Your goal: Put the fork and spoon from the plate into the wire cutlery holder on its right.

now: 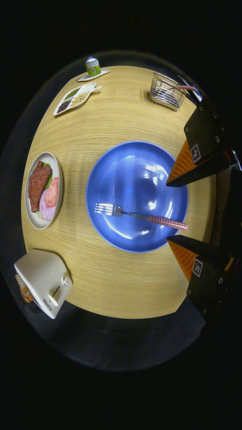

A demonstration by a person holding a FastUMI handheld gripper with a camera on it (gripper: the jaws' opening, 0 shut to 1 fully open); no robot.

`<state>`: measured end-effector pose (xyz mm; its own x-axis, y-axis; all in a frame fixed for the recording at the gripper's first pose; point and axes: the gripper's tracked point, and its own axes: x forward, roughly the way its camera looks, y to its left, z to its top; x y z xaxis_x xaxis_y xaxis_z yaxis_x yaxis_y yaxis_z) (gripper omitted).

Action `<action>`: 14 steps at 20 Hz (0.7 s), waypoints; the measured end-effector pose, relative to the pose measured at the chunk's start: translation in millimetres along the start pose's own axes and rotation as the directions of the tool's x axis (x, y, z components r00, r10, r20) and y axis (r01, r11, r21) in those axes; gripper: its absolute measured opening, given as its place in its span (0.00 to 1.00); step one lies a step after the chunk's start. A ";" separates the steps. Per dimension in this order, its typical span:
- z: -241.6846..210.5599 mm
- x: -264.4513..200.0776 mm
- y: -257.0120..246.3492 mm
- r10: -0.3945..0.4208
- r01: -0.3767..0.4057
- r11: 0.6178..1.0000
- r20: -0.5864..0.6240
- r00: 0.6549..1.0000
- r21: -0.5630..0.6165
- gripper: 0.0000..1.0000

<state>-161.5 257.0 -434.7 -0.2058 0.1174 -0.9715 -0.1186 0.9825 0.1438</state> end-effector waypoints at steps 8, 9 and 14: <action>-21.8 32.2 9.2 -0.024 0.028 0.998 -0.071 0.997 0.049 0.50; -21.2 34.9 8.8 -0.029 0.032 0.998 -0.069 0.997 0.054 0.41; -21.0 40.3 -0.4 -0.063 0.065 0.997 -0.054 0.997 0.048 0.13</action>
<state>-190.1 258.3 -469.9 -0.2502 0.0475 -0.9670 -0.0850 0.9939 0.0708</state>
